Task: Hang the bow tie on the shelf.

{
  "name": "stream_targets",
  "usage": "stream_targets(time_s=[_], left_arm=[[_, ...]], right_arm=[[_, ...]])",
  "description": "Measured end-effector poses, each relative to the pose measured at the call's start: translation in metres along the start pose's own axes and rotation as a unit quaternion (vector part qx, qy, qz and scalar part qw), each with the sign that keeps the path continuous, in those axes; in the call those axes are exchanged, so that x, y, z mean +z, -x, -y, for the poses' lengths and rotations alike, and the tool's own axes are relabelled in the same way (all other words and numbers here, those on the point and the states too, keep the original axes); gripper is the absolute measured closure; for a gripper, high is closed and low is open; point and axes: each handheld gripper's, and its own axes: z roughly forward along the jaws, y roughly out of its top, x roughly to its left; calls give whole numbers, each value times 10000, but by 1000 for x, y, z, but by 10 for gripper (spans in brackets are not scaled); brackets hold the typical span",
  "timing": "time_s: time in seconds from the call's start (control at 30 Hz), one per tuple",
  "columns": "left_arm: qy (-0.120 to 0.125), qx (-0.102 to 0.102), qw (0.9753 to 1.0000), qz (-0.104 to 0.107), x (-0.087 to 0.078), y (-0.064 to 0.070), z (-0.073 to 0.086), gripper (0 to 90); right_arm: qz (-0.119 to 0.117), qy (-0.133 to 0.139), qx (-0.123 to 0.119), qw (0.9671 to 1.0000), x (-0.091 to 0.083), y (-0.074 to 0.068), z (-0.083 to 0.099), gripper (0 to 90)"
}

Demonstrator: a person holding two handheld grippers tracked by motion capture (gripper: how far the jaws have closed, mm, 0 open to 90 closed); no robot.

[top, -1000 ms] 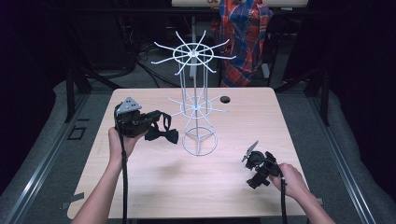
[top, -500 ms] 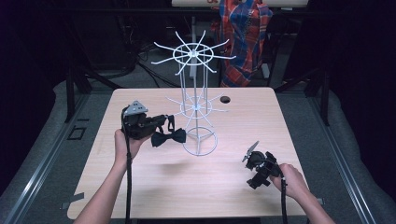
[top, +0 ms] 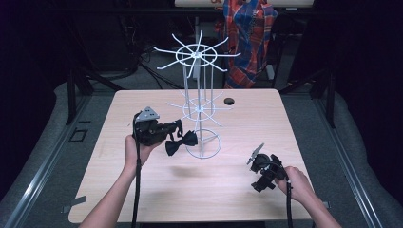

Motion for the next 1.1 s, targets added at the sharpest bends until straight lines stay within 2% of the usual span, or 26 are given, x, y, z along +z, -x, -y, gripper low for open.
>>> stream_targets(time_s=[0.37, 0.67, 0.97, 1.1], left_arm=[[-192, 67, 9997, 114, 13, 7, 2, 821], [-178, -16, 9997, 192, 19, 7, 1, 823], [-334, -74, 9987, 365, 31, 7, 2, 823], [-316, -80, 9986, 407, 35, 8, 2, 823]], right_arm=[[20, -8, 18, 10000, 0, -1, 0, 156], [13, 13, 36, 10000, -1, -1, 0, 156], [6, 7, 58, 10000, 0, -1, 0, 156], [1, 31, 56, 10000, 0, 0, 0, 156]])
